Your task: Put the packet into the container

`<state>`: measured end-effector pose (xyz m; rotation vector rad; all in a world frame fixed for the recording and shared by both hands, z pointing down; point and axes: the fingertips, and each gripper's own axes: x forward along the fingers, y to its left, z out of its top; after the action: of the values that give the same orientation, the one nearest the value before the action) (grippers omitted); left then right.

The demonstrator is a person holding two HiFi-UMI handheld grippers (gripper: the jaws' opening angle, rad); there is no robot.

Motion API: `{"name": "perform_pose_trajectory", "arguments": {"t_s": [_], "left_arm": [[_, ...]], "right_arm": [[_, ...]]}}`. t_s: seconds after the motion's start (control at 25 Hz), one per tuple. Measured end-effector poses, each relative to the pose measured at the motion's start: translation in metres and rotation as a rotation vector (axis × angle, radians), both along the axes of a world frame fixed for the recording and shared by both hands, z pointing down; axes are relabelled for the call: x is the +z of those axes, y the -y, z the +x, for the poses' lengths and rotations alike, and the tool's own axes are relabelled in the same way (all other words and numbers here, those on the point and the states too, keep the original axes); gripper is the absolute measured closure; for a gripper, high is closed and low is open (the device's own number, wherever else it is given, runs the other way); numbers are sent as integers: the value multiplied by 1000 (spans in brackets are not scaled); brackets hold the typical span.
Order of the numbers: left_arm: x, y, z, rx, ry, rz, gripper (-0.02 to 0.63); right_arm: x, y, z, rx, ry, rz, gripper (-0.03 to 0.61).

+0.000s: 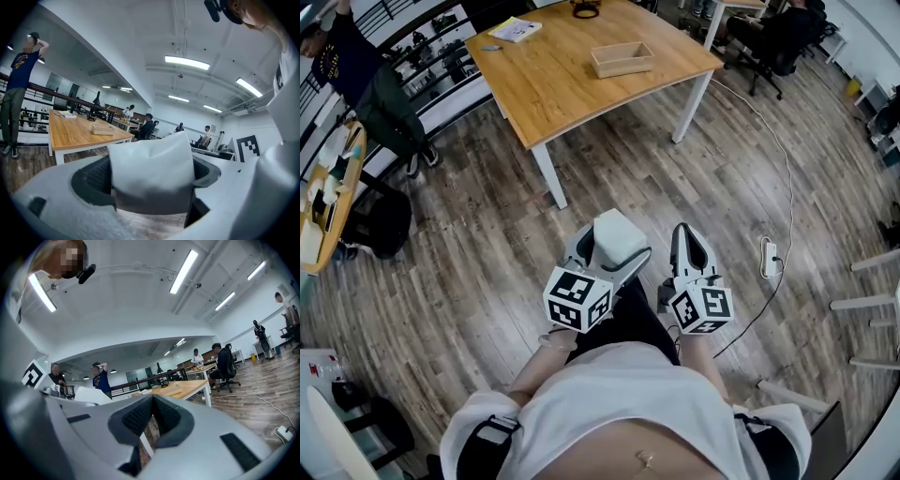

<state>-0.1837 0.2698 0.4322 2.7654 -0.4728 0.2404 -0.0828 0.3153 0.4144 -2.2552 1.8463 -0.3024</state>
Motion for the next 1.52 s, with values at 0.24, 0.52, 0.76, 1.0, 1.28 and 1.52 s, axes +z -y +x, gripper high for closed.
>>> {"name": "perform_pose_trajectory", "arguments": {"t_s": [0.24,0.52,0.76,1.0,1.28,1.52], "left_arm": [[-2,32,25,-5,-5,2,143],[-7,88,61,-27,-8,4,143],[-15,134,97,-45,-17,1,144],[-19,177,136,-53,-19,2,144],[-19,220,169,-72,-26,12,143],[-12,241,184,-93,-27,5,143]], "right_arm": [[0,33,26,-3,-4,-7,567],[-3,89,64,-24,-8,-7,566],[-14,134,100,-42,-13,0,567],[-20,176,140,-50,-23,3,567],[-18,219,172,-70,-26,2,567],[-10,243,187,-90,-23,0,567]]}}
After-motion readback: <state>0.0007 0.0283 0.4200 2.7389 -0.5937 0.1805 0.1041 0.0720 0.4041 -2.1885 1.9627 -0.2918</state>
